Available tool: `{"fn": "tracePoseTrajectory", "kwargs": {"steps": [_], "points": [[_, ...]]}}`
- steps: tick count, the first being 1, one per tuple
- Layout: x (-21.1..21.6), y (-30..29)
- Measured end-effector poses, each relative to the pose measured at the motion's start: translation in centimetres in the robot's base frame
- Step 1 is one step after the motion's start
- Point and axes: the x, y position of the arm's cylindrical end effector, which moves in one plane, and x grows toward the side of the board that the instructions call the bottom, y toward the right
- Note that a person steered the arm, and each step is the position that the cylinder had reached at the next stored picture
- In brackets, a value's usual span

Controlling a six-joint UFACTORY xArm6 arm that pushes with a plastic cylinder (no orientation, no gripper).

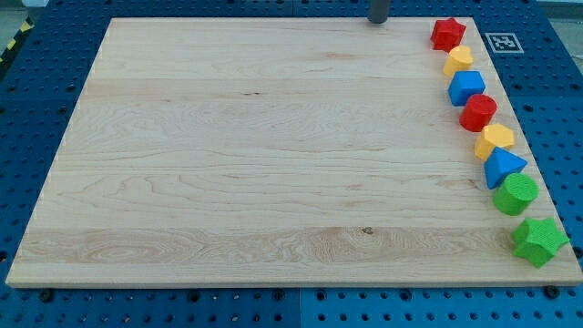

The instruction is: Move the arm to the line of blocks

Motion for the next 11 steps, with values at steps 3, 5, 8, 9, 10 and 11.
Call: {"fn": "tracePoseTrajectory", "kwargs": {"steps": [3, 5, 8, 9, 10, 11], "points": [[0.0, 10.3], [3.1, 16.1], [13.1, 16.3], [14.1, 16.3], [16.1, 15.8], [17.8, 14.6]]}}
